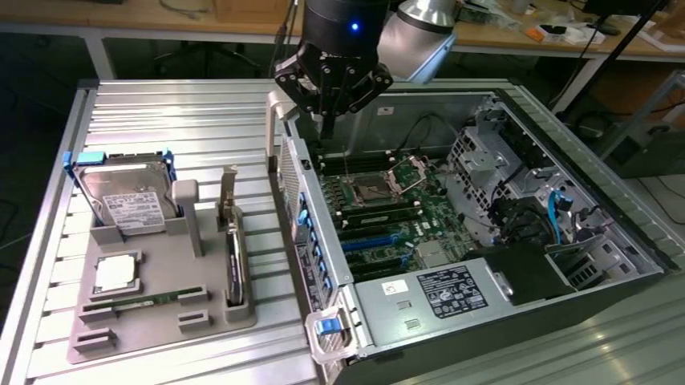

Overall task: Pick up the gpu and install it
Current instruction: 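Reach for the gpu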

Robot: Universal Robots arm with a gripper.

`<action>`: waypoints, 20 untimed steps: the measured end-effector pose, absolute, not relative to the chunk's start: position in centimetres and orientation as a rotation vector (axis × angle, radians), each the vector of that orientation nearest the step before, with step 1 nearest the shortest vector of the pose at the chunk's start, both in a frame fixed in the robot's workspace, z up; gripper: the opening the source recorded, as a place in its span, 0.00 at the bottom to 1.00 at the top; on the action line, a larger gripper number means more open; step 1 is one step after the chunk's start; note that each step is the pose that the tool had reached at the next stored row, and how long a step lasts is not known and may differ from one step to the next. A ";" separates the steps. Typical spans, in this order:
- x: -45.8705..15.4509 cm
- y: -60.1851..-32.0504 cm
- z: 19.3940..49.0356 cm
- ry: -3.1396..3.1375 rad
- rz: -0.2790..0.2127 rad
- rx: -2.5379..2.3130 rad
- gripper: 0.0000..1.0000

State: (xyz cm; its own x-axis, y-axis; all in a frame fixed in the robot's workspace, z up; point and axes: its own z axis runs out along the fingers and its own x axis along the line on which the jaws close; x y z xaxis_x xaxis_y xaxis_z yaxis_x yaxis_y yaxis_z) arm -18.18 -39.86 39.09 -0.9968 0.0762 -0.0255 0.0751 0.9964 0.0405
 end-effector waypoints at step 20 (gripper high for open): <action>-19.7 -39.9 39.1 3.112 0.062 0.118 0.11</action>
State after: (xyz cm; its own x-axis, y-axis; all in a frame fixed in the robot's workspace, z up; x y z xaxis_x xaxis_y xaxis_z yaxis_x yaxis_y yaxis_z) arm -19.69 -39.87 39.09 -0.9968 0.0761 -0.0255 0.0751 0.9964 0.0405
